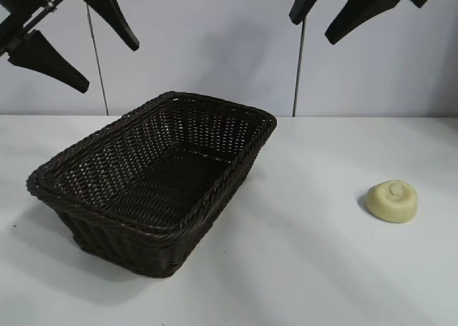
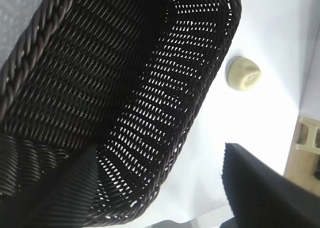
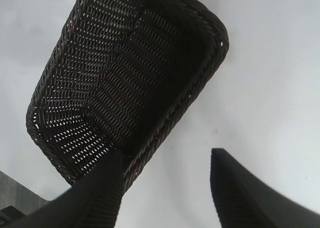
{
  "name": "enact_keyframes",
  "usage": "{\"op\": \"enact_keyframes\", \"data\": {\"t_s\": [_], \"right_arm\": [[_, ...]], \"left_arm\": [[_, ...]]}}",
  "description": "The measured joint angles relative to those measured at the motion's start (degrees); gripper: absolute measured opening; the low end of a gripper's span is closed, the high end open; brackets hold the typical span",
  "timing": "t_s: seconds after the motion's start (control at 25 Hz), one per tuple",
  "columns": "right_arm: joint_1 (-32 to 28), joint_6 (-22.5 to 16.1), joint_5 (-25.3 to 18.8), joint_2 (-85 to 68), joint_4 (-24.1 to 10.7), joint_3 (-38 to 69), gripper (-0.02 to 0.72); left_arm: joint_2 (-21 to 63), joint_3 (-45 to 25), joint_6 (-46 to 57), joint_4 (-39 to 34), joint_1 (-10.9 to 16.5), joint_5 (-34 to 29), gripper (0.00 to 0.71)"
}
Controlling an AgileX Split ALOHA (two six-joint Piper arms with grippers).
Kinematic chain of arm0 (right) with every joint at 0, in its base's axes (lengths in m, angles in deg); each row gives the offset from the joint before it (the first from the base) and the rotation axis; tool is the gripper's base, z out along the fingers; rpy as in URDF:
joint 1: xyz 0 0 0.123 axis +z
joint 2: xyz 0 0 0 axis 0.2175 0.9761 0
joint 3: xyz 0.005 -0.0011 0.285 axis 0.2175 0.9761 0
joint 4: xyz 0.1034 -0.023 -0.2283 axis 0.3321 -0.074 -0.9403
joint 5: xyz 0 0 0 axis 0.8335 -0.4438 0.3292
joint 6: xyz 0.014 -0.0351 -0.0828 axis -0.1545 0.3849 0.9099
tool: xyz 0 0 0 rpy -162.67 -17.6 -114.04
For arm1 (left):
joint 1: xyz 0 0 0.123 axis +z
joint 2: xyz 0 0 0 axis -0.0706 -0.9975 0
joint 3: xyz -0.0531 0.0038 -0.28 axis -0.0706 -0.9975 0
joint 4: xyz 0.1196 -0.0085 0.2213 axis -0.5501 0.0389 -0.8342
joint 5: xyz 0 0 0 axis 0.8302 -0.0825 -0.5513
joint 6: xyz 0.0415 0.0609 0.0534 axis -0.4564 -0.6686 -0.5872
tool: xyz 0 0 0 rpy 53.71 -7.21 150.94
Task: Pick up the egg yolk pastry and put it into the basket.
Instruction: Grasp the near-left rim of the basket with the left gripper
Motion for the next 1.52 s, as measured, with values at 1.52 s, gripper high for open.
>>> {"op": "enact_keyframes", "data": {"t_s": [1.52], "right_arm": [[0.0,0.0,-0.2,0.0,0.1,0.0,0.39]], "left_arm": [[20.9,-36.6,40.1,-15.1,-12.0,24.2,0.511]]}}
